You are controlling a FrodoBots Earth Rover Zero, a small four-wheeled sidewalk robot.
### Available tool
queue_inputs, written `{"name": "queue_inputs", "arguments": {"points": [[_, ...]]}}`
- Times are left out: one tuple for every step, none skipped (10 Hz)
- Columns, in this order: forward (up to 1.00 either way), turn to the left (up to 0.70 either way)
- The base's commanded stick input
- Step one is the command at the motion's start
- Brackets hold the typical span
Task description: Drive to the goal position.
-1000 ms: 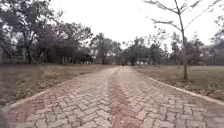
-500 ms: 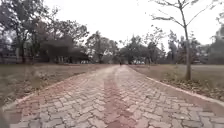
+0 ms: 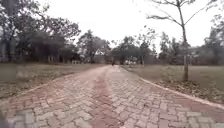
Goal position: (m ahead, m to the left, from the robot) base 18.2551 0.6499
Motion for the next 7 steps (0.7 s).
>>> {"name": "queue_inputs", "arguments": {"points": [[0.70,0.00],[0.70,0.00],[0.70,0.00],[0.70,0.00],[0.70,0.00],[0.70,0.32],[0.70,0.35]]}}
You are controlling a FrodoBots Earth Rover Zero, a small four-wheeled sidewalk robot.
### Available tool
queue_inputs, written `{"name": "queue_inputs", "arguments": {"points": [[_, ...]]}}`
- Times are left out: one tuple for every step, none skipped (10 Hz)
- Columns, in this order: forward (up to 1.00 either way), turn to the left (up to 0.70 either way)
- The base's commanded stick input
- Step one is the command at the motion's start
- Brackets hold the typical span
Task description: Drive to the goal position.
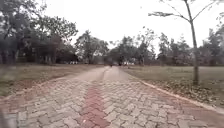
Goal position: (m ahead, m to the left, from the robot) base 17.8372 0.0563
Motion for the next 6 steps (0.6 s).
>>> {"name": "queue_inputs", "arguments": {"points": [[0.70,0.01],[0.70,0.00],[0.70,0.00],[0.70,0.00],[0.70,0.00],[0.70,0.00]]}}
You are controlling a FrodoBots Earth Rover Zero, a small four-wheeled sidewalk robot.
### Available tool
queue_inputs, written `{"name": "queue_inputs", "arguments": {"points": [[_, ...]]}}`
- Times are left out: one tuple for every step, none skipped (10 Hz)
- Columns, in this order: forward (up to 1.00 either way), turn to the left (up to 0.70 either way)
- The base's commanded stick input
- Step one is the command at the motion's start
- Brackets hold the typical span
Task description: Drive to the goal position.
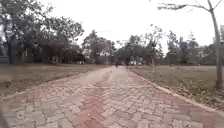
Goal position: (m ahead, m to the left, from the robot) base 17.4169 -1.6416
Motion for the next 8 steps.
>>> {"name": "queue_inputs", "arguments": {"points": [[0.70,0.00],[0.70,0.00],[0.70,0.00],[0.70,0.00],[0.70,0.00],[0.70,0.00],[0.70,0.00],[0.70,0.00]]}}
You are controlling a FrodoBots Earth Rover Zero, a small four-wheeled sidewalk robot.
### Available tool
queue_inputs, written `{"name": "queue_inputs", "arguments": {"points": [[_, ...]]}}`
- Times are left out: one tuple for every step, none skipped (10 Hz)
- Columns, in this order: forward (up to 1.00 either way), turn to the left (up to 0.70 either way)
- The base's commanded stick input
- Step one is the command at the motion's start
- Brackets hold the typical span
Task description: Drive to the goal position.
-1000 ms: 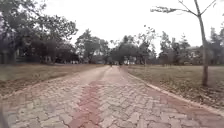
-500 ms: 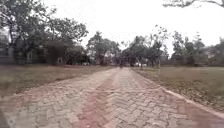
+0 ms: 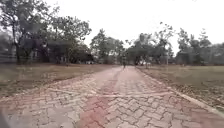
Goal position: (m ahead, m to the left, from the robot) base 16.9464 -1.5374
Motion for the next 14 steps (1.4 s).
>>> {"name": "queue_inputs", "arguments": {"points": [[0.70,-0.34],[0.70,-0.34],[0.70,0.00],[0.70,0.00],[0.70,0.00],[0.70,0.00],[0.70,0.00],[0.70,0.00],[0.70,0.00],[0.70,0.00],[0.70,0.00],[0.70,0.00],[0.70,0.00],[0.70,0.00]]}}
